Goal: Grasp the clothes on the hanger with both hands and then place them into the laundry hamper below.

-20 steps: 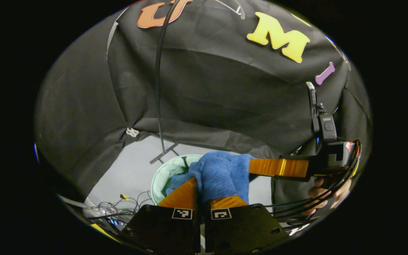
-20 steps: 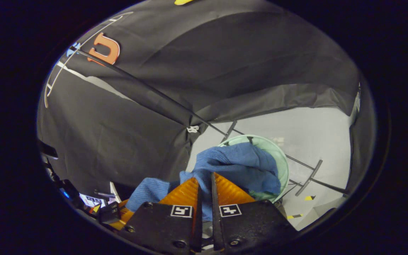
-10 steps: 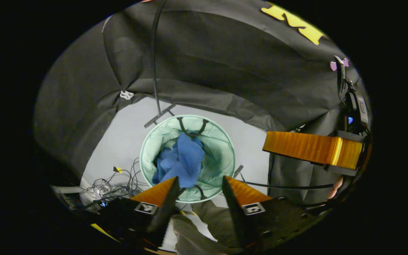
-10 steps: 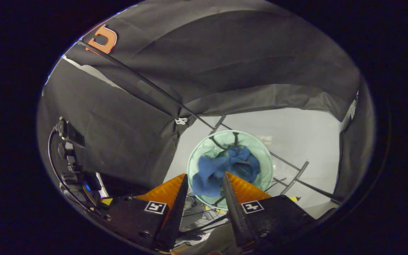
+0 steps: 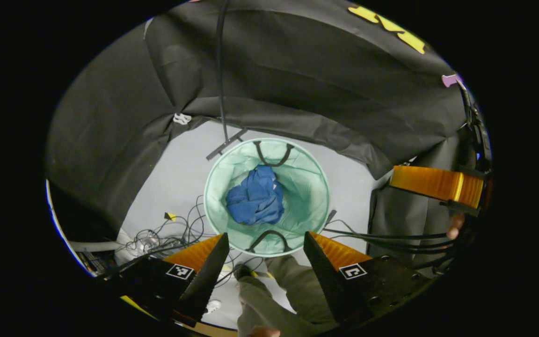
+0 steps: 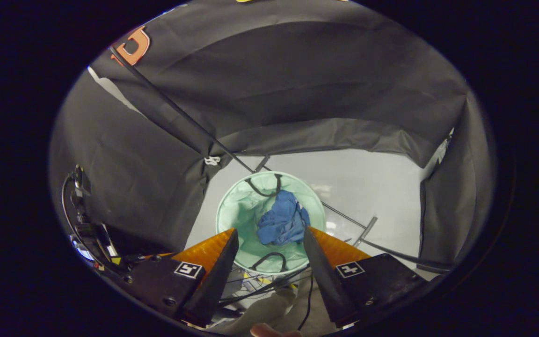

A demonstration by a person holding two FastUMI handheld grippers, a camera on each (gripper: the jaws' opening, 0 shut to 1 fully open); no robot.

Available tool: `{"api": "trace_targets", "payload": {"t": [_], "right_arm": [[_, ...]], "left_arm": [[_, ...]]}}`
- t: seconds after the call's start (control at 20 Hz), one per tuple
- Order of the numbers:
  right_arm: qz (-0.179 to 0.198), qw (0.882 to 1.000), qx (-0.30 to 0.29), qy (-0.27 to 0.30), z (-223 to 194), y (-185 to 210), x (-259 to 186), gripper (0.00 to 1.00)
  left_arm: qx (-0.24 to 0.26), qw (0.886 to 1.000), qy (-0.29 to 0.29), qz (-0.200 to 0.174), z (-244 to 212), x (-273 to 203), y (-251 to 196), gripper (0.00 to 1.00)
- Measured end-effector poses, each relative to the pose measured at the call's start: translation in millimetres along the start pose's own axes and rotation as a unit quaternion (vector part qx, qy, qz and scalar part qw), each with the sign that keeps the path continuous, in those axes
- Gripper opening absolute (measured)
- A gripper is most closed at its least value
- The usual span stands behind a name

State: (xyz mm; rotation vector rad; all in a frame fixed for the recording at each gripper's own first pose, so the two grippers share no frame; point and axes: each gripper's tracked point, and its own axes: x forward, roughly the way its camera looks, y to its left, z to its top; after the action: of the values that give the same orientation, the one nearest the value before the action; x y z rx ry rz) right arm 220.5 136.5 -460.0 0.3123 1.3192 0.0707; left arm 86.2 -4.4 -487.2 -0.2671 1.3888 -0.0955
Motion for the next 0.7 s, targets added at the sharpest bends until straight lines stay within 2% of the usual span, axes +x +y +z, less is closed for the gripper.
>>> {"api": "trace_targets", "payload": {"t": [0.1,0.15,0.3,0.4,0.5,0.65,0.7], "right_arm": [[-0.007,1.0,-0.003,-0.019,-1.4,0.2,-10.0,0.9],[-0.012,0.999,-0.008,-0.032,-2.8,0.8,-17.1,0.89],[-0.024,0.996,-0.026,-0.077,-5.6,8.0,-38.5,0.89],[-0.026,0.993,-0.035,-0.109,-10.3,17.9,-60.6,0.89],[-0.027,0.988,-0.039,-0.145,-15.4,30.3,-91.8,0.89],[-0.031,0.978,-0.039,-0.202,-21.7,42.8,-136.5,0.89],[-0.035,0.973,-0.037,-0.227,-23.6,44.7,-154.6,0.89]], "left_arm": [[-0.008,1.0,-0.007,0.002,-6.9,-11.5,7.5,1.0],[-0.007,1.0,-0.018,0.005,-3.9,-18.1,13.4,0.97],[0.001,0.998,-0.062,0.009,2.6,-45.9,24.1,1.0],[0.009,0.995,-0.1,0.007,9.2,-70.2,27.9,0.97],[0.02,0.99,-0.139,0.001,16.5,-98.1,29.9,1.0],[0.049,0.979,-0.2,-0.005,25.2,-145.0,30.7,1.0],[0.06,0.974,-0.22,-0.005,28.8,-156.9,31.1,0.97]]}}
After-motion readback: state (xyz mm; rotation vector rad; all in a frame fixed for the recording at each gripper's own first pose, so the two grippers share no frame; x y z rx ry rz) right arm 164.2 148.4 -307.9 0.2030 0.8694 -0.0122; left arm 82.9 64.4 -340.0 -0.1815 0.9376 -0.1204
